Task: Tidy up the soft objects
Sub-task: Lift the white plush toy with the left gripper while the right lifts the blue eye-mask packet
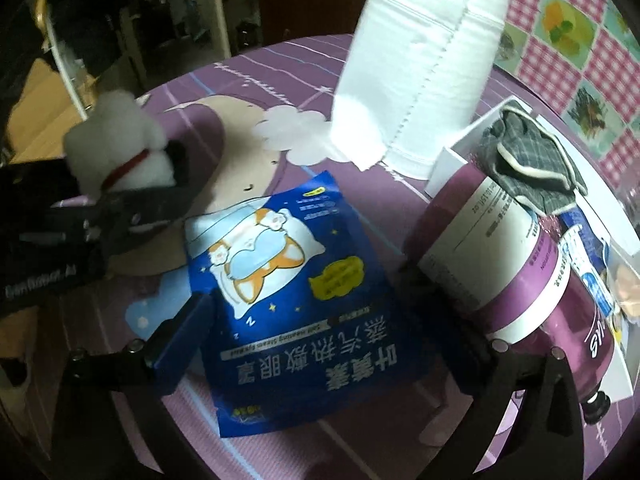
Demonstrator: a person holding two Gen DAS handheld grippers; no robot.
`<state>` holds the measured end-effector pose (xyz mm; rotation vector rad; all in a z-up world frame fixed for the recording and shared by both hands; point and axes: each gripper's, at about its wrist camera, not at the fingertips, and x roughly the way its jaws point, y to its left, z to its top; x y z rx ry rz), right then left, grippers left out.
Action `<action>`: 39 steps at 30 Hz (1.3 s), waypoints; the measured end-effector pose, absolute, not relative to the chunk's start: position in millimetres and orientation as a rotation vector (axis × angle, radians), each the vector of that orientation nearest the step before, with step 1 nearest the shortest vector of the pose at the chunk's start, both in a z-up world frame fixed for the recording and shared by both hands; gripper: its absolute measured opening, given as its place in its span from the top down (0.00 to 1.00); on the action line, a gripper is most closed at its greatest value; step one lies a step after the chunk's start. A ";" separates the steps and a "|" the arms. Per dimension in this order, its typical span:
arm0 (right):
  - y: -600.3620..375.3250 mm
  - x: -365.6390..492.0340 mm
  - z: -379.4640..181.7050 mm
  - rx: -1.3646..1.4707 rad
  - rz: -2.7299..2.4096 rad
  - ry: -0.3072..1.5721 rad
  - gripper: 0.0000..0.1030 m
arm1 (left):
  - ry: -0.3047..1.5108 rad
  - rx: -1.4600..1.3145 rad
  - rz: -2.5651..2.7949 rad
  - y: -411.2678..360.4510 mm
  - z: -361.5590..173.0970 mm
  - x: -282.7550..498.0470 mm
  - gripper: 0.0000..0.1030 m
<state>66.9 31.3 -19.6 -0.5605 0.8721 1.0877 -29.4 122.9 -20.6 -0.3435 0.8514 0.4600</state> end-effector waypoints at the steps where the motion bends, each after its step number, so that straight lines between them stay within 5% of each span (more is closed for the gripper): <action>1: 32.7 67.2 -19.4 -0.561 1.071 0.882 0.00 | 0.853 -0.343 0.461 123.0 -20.8 -29.4 0.71; 4: 31.4 70.0 -16.2 -0.558 1.032 0.907 0.07 | 0.851 -0.350 0.467 125.3 -20.5 -29.9 0.71; 6: 28.4 73.1 -11.3 -0.546 1.016 0.919 0.24 | 0.852 -0.353 0.472 126.4 -20.8 -30.2 0.71; 13: 14.6 89.2 -4.8 -0.455 0.993 0.974 0.59 | 0.853 -0.351 0.477 126.9 -20.8 -30.0 0.71; 22: 12.5 96.4 -0.5 -0.372 1.020 1.031 0.86 | 0.865 -0.345 0.473 124.5 -22.7 -27.3 0.71; 27: 4.7 101.9 12.7 -0.273 1.059 1.043 0.96 | 0.863 -0.341 0.474 123.3 -22.6 -27.3 0.71; 39: -11.8 99.8 47.1 -0.139 1.148 0.995 0.97 | 0.773 -0.297 0.456 110.3 -8.6 -31.8 0.71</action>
